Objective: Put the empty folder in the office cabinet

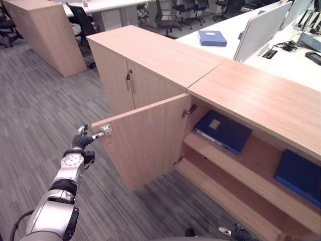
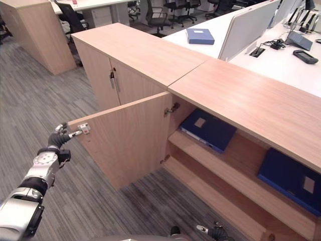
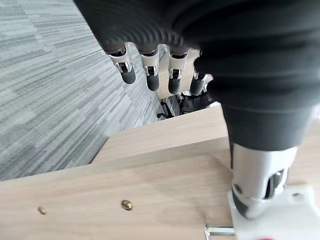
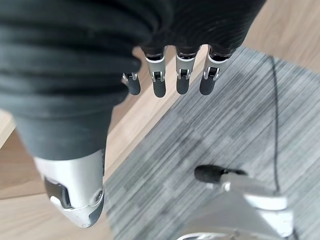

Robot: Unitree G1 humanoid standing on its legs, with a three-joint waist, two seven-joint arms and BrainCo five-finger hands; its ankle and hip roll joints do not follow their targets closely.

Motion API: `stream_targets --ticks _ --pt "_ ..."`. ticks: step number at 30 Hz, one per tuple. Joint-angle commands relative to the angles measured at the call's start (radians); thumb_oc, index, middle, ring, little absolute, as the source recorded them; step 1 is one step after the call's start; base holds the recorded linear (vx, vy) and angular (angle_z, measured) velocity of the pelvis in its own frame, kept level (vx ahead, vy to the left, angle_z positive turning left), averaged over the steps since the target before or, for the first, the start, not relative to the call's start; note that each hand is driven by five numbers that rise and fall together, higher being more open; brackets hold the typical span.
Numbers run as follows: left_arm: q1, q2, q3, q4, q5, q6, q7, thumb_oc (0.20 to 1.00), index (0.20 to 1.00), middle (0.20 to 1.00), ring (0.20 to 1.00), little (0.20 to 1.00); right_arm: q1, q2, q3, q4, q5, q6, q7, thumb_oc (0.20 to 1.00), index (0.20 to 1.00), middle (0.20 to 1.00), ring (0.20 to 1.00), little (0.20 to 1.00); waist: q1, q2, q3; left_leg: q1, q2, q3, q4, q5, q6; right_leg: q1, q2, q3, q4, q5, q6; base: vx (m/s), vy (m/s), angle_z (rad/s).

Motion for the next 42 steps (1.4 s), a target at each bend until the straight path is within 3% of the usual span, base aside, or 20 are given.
stream_targets --ticks 1,13,20,25,34,42 --pt "-0.165 0.009 0.022 0.062 -0.046 -0.058 0.004 1.0 1.0 1.0 1.0 1.0 -0.061 -0.019 0.027 -0.013 -0.016 -0.019 0.003 1.0 1.0 1.0 1.0 1.0 -0.011 0.011 0.05 0.054 0.032 -0.051 0.003 -0.09 -0.059 0.007 -0.074 -0.006 0.067 -0.022 0.126 -0.02 0.008 -0.06" --pt "-0.126 -0.052 -0.009 0.061 -0.022 -0.055 -0.026 1.0 1.0 1.0 1.0 1.0 -0.065 -0.001 0.047 -0.029 -0.026 -0.024 0.006 1.0 1.0 1.0 1.0 1.0 0.006 -0.045 0.07 0.05 0.038 -0.057 0.003 -0.094 -0.054 0.003 -0.07 -0.01 0.07 -0.018 0.127 0.0 0.003 -0.03" --pt "-0.085 -0.082 -0.112 -0.077 0.025 -0.056 -0.094 1.0 1.0 1.0 1.0 1.0 -0.076 0.004 0.059 -0.029 -0.043 -0.022 0.013 1.0 1.0 1.0 1.0 1.0 0.029 -0.058 0.087 0.051 0.035 -0.073 0.003 -0.096 -0.05 0.009 -0.072 -0.022 0.072 -0.016 0.126 -0.01 0.006 0.04" --pt "-0.011 -0.11 -0.192 -0.268 0.022 -0.06 -0.159 1.0 1.0 1.0 1.0 1.0 -0.079 0.008 0.045 -0.013 -0.05 -0.015 0.021 1.0 1.0 1.0 1.0 1.0 0.055 -0.046 0.101 0.051 0.026 -0.096 0.003 -0.097 -0.045 0.024 -0.084 -0.049 0.077 -0.021 0.123 -0.02 0.031 0.13" --pt "0.126 -0.114 -0.264 -0.66 -0.132 -0.05 -0.29 1.0 1.0 1.0 1.0 1.0 -0.073 0.033 0.024 0.018 -0.056 0.004 0.03 1.0 1.0 1.0 1.0 1.0 0.092 -0.01 0.103 0.037 0.003 -0.142 0.003 -0.095 -0.034 0.042 -0.11 -0.097 0.091 -0.03 0.122 -0.02 0.034 0.21" --pt "0.203 -0.094 -0.283 -0.812 -0.158 -0.034 -0.344 1.0 1.0 1.0 1.0 1.0 -0.096 0.033 0.013 0.022 -0.064 0.016 0.03 1.0 1.0 1.0 1.0 1.0 0.1 0.017 0.1 0.032 -0.008 -0.142 0.003 -0.095 -0.031 0.039 -0.132 -0.108 0.099 -0.023 0.126 -0.02 0.021 0.06"
